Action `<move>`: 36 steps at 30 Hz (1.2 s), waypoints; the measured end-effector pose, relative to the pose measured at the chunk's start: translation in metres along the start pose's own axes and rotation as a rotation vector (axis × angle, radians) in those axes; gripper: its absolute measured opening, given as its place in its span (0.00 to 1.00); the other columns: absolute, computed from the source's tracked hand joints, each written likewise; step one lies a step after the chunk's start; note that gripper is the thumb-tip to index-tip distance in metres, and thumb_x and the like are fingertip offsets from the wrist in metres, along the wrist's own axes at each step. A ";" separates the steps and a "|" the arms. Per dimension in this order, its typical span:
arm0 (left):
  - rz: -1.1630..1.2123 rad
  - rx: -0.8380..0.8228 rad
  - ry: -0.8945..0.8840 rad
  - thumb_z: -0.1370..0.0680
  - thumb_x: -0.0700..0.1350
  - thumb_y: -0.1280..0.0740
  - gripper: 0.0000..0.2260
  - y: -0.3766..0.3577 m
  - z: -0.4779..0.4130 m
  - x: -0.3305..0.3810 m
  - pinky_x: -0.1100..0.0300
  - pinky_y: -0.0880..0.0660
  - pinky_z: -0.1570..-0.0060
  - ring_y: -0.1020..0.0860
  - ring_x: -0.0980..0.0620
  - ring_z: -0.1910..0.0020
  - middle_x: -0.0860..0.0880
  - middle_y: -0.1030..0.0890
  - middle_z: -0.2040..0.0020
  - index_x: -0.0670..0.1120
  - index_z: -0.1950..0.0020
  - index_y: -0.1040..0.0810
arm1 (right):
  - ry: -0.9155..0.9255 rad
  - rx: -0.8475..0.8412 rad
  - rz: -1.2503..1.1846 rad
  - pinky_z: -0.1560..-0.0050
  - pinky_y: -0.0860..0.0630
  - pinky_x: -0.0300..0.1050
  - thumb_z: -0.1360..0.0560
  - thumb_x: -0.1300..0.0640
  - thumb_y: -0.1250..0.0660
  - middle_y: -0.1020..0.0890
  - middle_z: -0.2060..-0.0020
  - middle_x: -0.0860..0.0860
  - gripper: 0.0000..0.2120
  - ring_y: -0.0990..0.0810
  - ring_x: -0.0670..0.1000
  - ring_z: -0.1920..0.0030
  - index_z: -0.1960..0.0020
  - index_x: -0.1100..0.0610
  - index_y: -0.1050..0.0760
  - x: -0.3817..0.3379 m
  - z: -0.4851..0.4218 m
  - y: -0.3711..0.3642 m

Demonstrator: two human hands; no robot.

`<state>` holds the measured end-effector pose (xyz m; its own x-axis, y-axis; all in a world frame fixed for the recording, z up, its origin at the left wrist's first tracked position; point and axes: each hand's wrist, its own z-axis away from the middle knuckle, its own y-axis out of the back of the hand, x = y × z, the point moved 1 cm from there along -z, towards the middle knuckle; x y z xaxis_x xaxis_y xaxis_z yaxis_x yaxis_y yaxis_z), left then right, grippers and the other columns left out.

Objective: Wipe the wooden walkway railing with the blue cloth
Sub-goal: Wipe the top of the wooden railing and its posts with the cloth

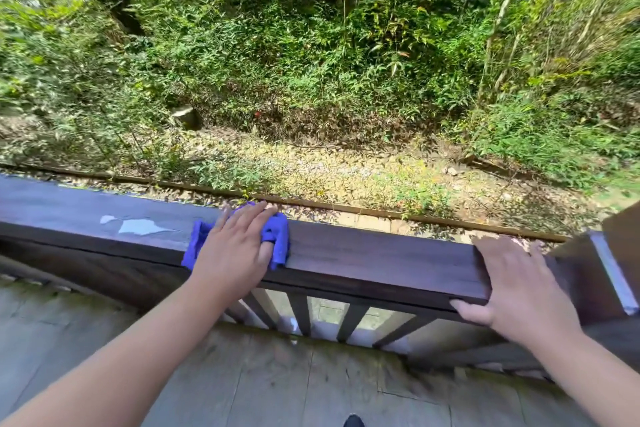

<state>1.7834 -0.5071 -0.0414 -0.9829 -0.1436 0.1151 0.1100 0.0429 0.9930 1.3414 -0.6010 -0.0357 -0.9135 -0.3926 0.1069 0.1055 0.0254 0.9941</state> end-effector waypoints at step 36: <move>0.143 -0.067 -0.109 0.22 0.55 0.50 0.26 -0.002 -0.006 0.025 0.50 0.56 0.21 0.45 0.58 0.23 0.58 0.39 0.20 0.61 0.22 0.42 | 0.006 -0.106 0.006 0.24 0.41 0.68 0.37 0.20 0.41 0.25 0.28 0.56 0.54 0.32 0.61 0.25 0.24 0.56 0.33 0.001 0.006 0.003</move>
<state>1.7596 -0.5170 -0.0407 -0.9662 -0.0328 0.2556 0.2561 -0.0108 0.9666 1.3389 -0.5956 -0.0324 -0.9105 -0.3979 0.1127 0.1522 -0.0690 0.9859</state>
